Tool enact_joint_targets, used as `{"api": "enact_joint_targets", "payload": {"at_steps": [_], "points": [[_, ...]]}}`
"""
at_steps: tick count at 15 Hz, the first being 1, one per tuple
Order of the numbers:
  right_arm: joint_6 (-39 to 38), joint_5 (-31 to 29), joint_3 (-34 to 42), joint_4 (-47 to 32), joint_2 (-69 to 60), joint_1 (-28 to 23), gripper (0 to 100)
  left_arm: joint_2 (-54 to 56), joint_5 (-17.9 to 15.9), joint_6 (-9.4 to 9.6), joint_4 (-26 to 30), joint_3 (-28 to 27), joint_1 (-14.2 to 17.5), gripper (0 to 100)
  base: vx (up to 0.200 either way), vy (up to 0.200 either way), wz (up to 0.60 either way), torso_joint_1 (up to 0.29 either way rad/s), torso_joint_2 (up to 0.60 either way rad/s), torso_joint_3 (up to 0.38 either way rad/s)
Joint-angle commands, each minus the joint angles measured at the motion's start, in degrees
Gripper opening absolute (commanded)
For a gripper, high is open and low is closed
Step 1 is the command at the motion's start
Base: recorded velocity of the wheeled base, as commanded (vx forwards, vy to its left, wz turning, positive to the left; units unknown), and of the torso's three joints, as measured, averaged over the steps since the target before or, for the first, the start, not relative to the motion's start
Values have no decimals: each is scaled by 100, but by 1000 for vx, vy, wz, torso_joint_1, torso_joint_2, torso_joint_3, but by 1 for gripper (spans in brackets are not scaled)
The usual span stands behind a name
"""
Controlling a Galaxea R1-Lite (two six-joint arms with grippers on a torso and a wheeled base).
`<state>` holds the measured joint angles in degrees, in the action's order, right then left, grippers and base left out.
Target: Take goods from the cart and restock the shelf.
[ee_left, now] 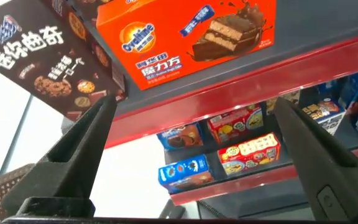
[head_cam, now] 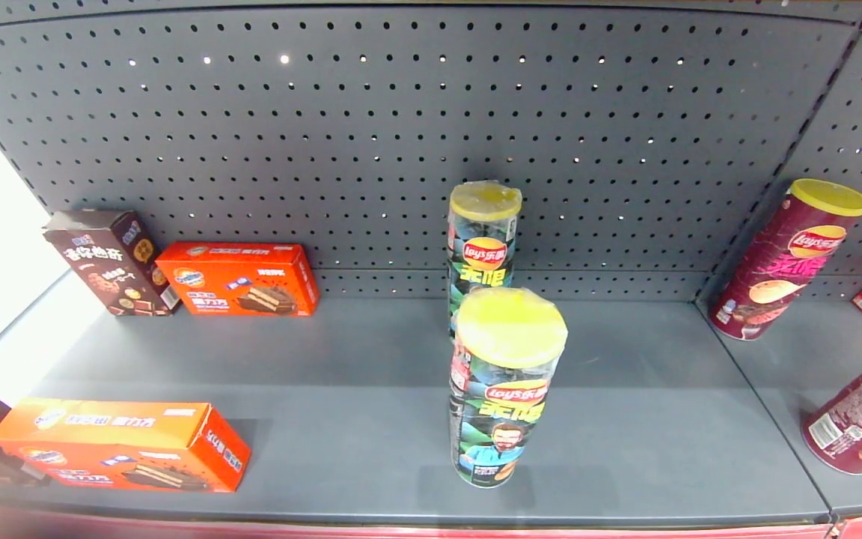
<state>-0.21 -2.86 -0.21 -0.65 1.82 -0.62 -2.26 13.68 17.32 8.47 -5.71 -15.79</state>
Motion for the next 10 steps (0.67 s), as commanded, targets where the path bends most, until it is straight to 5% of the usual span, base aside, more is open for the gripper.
{"api": "enact_joint_targets", "payload": {"at_steps": [1, 3, 4, 6, 7, 8, 10], "points": [[3, -4, 3, 3, 3, 1, 100, -355, 118, -98, -3, -1, 937, 100, 0, 0, 0, 0, 0, 0], [3, -4, 3, 12, -111, 27, 100, -240, 135, -467, 23, 8, 1886, 100, 0, 0, 0, 0, 0, 0], [3, -12, 12, 12, -129, 45, 100, -170, 109, -924, 5, 34, 1746, 100, 0, 0, 0, 0, 0, 0], [3, -4, 12, 12, -129, 45, 100, 226, -296, -1143, -21, 61, 1544, 100, 0, 0, 0, 0, 0, 0], [3, -4, 12, 12, -129, 45, 100, 208, -1315, -1433, -30, 70, 1552, 100, 0, 0, 0, 0, 0, 0], [3, -4, 12, 12, -129, 45, 100, 208, -1869, -1425, -100, 122, 1552, 100, 0, 0, 0, 0, 0, 0], [3, -4, 12, 21, -129, 45, 100, 217, -1939, -1513, -513, 316, 1552, 100, 0, 0, 0, 0, 0, 0]]}}
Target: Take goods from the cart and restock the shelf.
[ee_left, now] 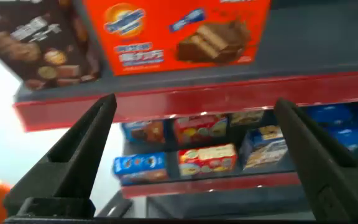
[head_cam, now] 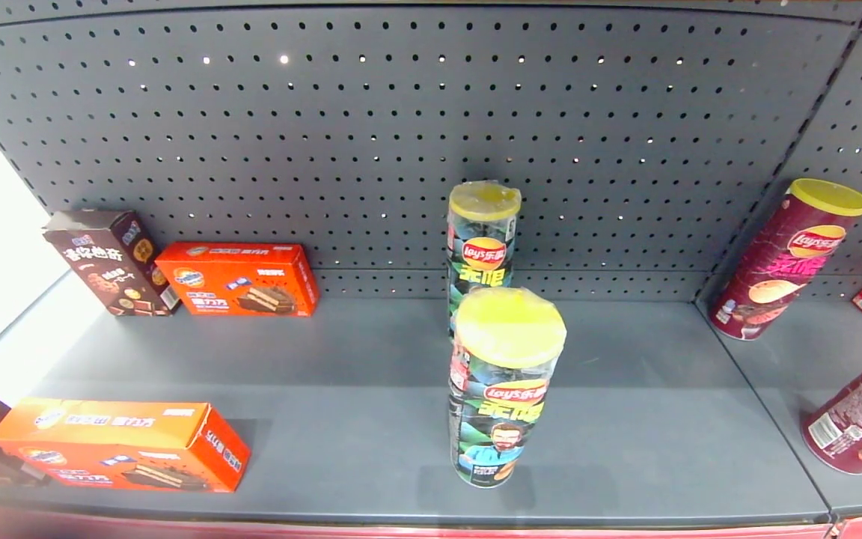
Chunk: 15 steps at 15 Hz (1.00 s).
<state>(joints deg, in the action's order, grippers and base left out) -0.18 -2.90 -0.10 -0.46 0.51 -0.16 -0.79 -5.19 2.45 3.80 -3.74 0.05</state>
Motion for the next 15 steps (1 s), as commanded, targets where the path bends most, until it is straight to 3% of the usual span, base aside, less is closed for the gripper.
{"api": "enact_joint_targets", "payload": {"at_steps": [1, 2, 4, 5, 6, 8, 9, 11, 13, 15], "points": [[1, 0, 1, -6, 2, -2, 100, 44, 71, -60, -46, 137, -14, 100, 0, 0, 0, 0, 0, 0], [-8, 0, 1, -6, 2, 7, 100, 62, 845, -34, -187, 330, 4, 100, 0, 0, 0, 0, 0, 0], [1, -9, 1, -6, 2, -2, 100, 79, 888, -25, -380, 374, 4, 100, 0, 0, 0, 0, 0, 0], [45, 62, 1, -6, 2, 7, 100, 79, 845, 80, -372, 374, 4, 100, 0, 0, 0, 0, 0, 0], [62, 448, 1, -6, 2, 16, 100, 79, 590, 124, -363, 374, -14, 100, 0, 0, 0, 0, 0, 0], [45, 396, 1, -6, 2, 7, 100, 70, 36, 80, -354, 365, -5, 100, 0, 0, 0, 0, 0, 0], [27, 299, 1, -6, 2, 7, 100, 62, -8, 98, -336, 357, -22, 100, 0, 0, 0, 0, 0, 0], [1, 18, 1, 20, -7, 7, 100, 70, 71, 98, -363, 374, -14, 100, 0, 0, 0, 0, 0, 0], [18, 18, 1, 20, -7, 7, 100, 79, 880, 63, -380, 374, 4, 100, 0, 0, 0, 0, 0, 0], [18, 18, 1, 20, -7, 7, 100, 79, 818, 63, -380, 374, 4, 100, 0, 0, 0, 0, 0, 0]]}}
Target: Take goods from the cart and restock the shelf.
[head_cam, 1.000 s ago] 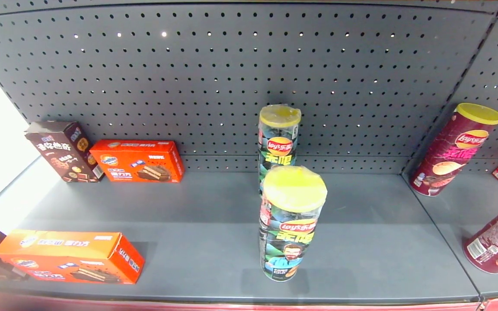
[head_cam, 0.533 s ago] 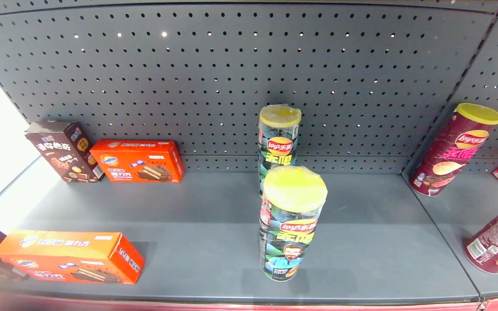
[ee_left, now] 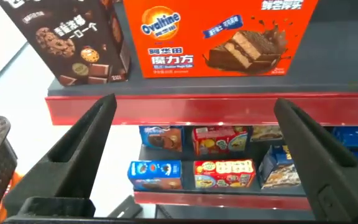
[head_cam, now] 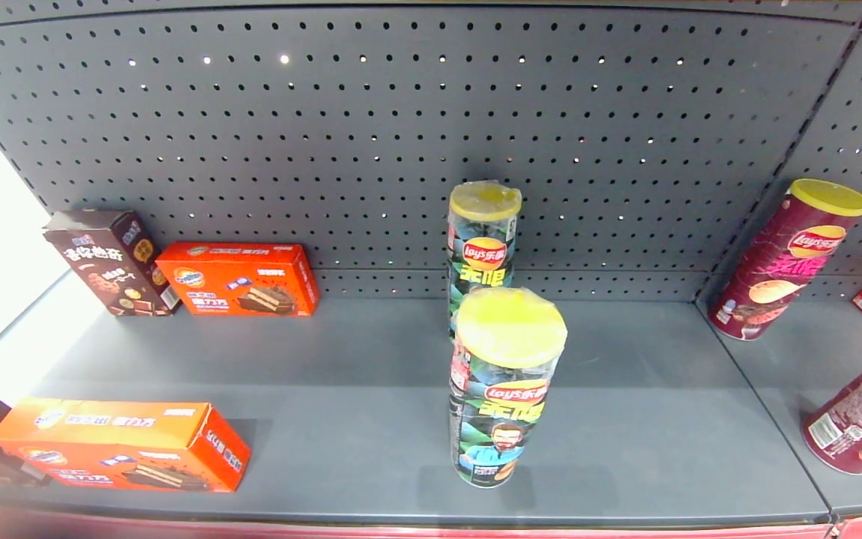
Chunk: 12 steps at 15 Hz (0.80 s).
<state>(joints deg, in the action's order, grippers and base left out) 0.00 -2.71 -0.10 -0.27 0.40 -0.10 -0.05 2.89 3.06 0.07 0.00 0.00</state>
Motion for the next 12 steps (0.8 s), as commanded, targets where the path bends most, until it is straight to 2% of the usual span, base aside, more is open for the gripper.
{"api": "enact_joint_targets", "payload": {"at_steps": [1, 3, 12], "points": [[0, -2, 1, 0, 4, 1, 100, 5, -8, 2, 1, 0, 0, 100, 0, 0, 0, 0, 0, 0], [9, 7, 1, 0, 4, 1, 100, -4, -807, -60, 19, -18, -18, 100, 0, 0, 0, 0, 0, 0], [9, 33, 1, 0, 4, 1, 100, -4, -728, -51, 10, 0, -18, 100, 0, 0, 0, 0, 0, 0]]}}
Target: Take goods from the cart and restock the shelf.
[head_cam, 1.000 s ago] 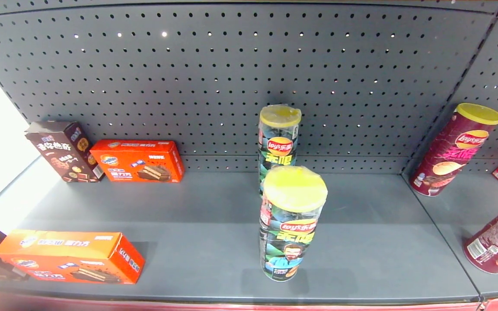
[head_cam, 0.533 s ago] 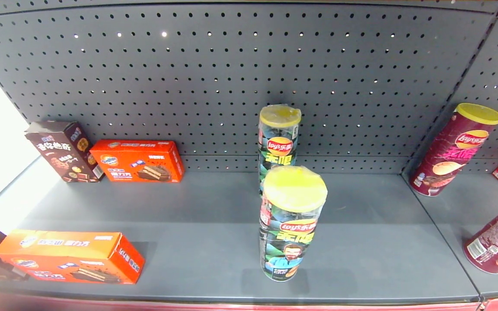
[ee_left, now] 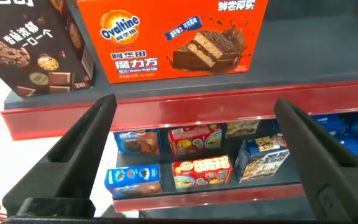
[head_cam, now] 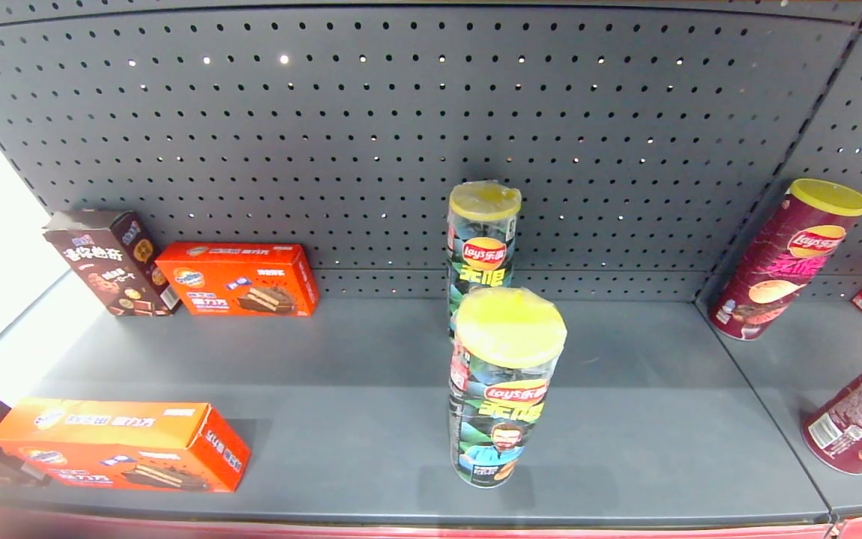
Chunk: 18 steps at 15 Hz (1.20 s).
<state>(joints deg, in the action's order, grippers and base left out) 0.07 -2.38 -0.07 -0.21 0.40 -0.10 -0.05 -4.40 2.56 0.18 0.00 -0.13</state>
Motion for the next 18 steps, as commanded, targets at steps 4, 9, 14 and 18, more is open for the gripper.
{"api": "enact_joint_targets", "payload": {"at_steps": [4, 9, 14, 18], "points": [[1, 0, -1, 3, 4, 1, 100, -4, -8, 8, -1, 0, 5, 100, -100, 0, 0, 1, 0, 1], [1, 0, 7, 3, 4, 1, 100, -4, 9, -19, -1, 0, 5, 100, 0, 0, 0, 0, 0, 0], [1, 0, 7, 3, 4, 1, 100, -4, 9, -10, -1, 0, 5, 100, 0, 0, -120, 0, 0, 0], [1, 0, 7, 3, 4, 1, 100, -4, 9, -27, -1, 0, 5, 100, 0, 0, -150, 1, 2, 1]]}}
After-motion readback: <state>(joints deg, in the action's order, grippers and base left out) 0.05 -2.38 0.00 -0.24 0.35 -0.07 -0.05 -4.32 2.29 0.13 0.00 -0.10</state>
